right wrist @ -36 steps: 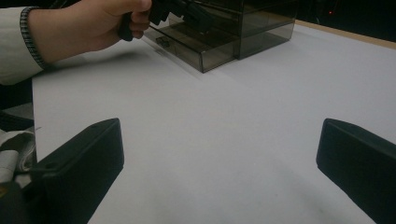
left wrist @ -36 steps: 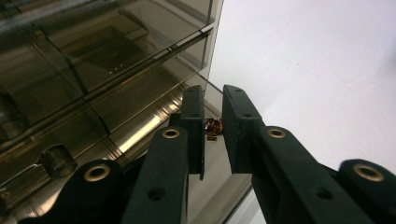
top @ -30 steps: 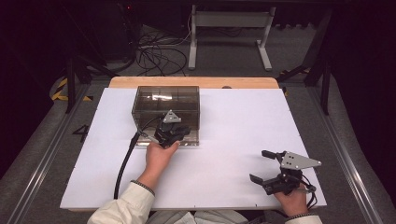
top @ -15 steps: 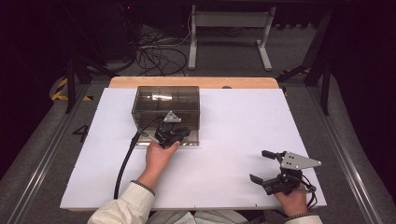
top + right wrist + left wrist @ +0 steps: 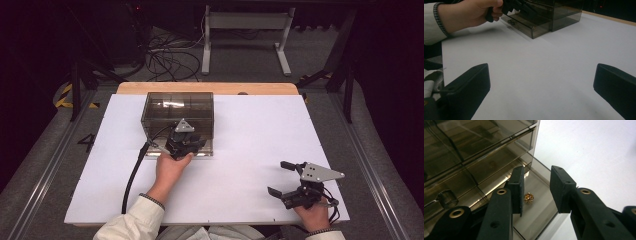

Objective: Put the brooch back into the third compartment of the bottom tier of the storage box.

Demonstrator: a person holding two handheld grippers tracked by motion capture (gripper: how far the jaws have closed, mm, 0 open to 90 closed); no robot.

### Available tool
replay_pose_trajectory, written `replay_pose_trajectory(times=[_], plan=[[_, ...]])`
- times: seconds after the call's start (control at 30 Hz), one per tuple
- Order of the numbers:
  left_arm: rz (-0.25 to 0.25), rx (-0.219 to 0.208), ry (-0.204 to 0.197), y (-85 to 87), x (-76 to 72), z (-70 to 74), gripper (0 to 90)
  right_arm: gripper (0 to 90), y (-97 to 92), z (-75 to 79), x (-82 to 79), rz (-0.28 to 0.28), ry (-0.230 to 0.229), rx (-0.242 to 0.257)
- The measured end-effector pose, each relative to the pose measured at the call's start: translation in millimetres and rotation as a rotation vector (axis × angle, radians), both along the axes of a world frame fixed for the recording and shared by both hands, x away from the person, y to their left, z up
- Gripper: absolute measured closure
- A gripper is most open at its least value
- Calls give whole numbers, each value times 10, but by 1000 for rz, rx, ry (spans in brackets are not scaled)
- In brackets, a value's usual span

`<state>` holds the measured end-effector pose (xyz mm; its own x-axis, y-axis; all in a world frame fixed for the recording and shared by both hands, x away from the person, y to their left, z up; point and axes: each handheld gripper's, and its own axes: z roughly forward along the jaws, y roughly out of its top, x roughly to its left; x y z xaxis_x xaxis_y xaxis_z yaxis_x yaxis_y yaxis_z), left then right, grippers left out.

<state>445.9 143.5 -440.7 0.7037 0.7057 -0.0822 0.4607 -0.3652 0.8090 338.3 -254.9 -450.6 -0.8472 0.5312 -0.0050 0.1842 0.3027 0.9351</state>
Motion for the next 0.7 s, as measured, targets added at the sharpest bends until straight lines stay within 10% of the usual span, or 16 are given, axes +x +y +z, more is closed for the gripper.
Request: replay_pose_trajectory(times=[0.7], plan=[[-26,-37,-56,7,-175,213,539,13,3,0,1,1,0,3]])
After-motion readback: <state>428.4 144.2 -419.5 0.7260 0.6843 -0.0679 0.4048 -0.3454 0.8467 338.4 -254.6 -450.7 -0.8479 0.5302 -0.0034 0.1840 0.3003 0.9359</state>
